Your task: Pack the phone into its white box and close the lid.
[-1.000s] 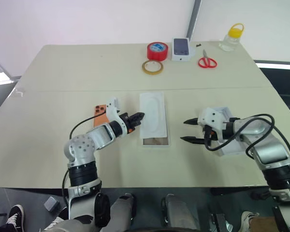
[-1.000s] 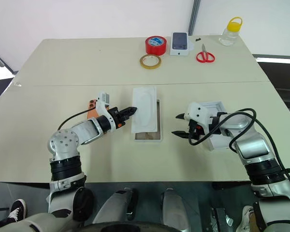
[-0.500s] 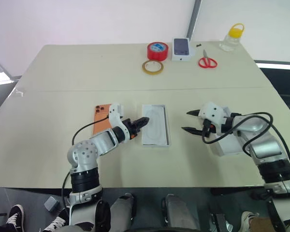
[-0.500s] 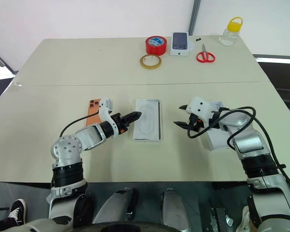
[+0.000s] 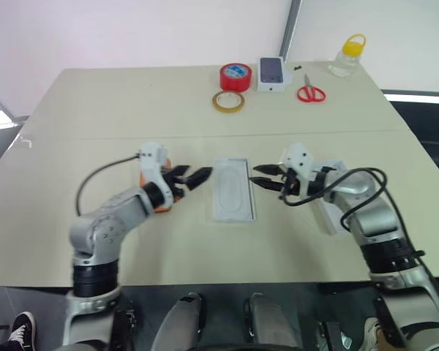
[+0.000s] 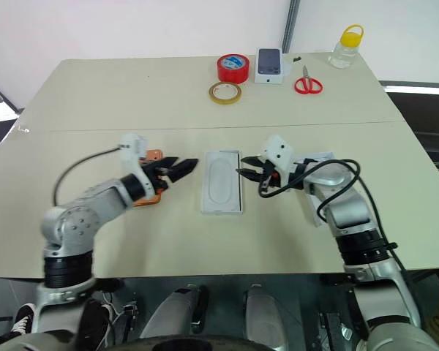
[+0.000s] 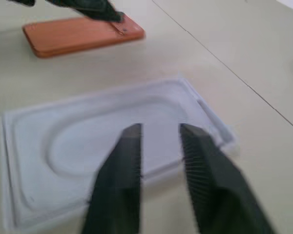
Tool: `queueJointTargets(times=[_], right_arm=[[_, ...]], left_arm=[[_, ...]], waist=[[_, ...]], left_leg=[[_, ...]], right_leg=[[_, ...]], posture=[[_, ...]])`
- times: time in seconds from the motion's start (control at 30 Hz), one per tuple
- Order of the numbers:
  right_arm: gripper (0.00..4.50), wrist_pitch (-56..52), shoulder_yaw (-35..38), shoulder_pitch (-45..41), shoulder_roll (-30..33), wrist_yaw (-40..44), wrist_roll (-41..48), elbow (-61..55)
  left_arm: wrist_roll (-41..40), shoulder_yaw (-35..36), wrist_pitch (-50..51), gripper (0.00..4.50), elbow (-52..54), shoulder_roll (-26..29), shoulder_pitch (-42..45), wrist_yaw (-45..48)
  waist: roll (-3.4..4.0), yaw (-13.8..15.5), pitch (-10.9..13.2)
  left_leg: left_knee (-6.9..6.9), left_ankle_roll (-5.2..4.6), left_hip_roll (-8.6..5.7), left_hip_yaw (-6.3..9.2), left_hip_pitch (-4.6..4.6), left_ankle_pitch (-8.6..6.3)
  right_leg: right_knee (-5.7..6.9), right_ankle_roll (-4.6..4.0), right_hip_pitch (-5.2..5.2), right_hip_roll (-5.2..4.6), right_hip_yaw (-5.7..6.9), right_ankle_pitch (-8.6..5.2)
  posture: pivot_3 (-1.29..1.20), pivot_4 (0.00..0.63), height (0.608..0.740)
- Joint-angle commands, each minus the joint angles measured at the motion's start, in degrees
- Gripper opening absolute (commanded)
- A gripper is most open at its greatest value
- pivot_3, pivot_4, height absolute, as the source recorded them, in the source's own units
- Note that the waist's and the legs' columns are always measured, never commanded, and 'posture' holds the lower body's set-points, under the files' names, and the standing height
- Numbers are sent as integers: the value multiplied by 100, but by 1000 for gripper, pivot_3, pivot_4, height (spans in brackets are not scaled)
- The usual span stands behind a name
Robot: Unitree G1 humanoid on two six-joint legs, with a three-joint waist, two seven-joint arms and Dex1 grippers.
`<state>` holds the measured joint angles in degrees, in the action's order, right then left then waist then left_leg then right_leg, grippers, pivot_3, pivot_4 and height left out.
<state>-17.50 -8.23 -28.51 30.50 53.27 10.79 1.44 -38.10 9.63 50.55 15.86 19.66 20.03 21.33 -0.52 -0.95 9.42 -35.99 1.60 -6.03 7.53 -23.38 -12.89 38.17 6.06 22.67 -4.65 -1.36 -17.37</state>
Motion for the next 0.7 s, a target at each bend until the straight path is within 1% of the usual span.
queueJointTargets(times=[0.03, 0.13, 0.2, 0.3, 0.4, 0.47, 0.6, 0.7], right_arm=[[37, 8, -209, -102, -227, -294, -203, -369], [37, -67, -379, -248, -412, -606, -486, -203], [37, 118, -619, -308, -415, -718, -838, -57], [37, 117, -784, -401, -520, -836, -1055, 116], [37, 413, -1171, -366, -336, -725, -1528, 262], [37, 298, -1163, -299, -342, -631, -1471, 249], [37, 528, -1346, -226, 13, -457, -1840, 284], [37, 498, -1323, -236, 95, -383, -1843, 233]], left_arm=[[399, -104, -868, 4415, -13, 415, -224, 681], [649, 6, -1312, 4415, -227, 710, -369, 908], [534, 167, -1289, 4415, -340, 742, -409, 946], [561, 202, -1417, 4415, -347, 759, -478, 988], [575, 174, -1443, 4415, -319, 759, -509, 982], [574, 188, -1438, 4415, -321, 738, -519, 927], [574, 217, -1468, 4415, -328, 729, -506, 893], [577, 211, -1469, 4415, -348, 711, -470, 864]], waist=[[0, 21, 0], [-2, 52, 1], [-2, 46, 1], [-2, 25, 1], [-2, 19, 1], [-2, 13, 1], [-2, 18, 1], [-3, 19, 0]], left_leg=[[0, 0, -1, 1, -1, 0], [-3, -3, -5, 5, -4, -2], [-2, -5, -7, 5, -5, -3], [1, -5, -6, 6, -5, -3], [1, -5, -5, 6, -5, -3], [1, -5, -4, 6, -5, -3], [0, -5, -4, 6, -5, -3], [-1, -7, -4, 6, -3, -4]], right_leg=[[-1, 0, 0, -2, 0, 0], [-7, 0, -2, -7, 3, 0], [-6, 0, 0, -9, 2, 0], [-6, 0, 2, -8, 4, 0], [-4, 0, 3, -7, 4, 0], [-3, 0, 4, -6, 3, 0], [-2, 1, 3, -5, 3, 0], [-3, 1, -1, -5, 5, 0]], posture=[[0, 150, 740], [0, 150, 740], [0, 150, 740], [0, 150, 740], [0, 150, 740], [0, 150, 740], [0, 150, 740], [0, 150, 740]])
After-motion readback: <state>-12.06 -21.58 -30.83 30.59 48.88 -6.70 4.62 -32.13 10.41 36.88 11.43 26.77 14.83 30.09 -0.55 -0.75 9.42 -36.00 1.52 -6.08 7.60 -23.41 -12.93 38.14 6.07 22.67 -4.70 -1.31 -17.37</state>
